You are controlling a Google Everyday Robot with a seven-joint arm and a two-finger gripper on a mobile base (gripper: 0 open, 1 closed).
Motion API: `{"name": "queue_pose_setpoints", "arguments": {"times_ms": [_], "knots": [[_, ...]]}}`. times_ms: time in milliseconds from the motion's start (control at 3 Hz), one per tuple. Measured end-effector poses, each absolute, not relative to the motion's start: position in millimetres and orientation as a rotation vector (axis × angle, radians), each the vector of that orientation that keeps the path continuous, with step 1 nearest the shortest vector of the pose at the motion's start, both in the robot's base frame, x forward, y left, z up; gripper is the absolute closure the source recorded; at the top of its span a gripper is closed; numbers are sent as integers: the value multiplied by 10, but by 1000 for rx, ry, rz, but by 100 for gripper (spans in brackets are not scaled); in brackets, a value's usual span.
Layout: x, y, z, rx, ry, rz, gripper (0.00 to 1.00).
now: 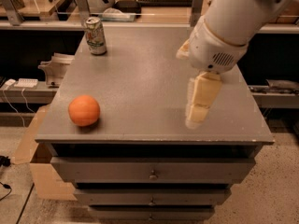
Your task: Pick orange
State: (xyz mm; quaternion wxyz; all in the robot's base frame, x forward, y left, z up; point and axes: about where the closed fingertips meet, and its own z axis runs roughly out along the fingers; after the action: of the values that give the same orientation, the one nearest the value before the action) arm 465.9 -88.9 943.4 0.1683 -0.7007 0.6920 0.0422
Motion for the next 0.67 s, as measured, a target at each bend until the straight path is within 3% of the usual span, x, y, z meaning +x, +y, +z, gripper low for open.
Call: {"name": "queue_pose_setpoints", "arguments": {"times_ms": [333,667], "knots": [[4731,-229,9233,-2022,1845,301,0],[4727,-197,9245,-2016,1838,308,0]]}}
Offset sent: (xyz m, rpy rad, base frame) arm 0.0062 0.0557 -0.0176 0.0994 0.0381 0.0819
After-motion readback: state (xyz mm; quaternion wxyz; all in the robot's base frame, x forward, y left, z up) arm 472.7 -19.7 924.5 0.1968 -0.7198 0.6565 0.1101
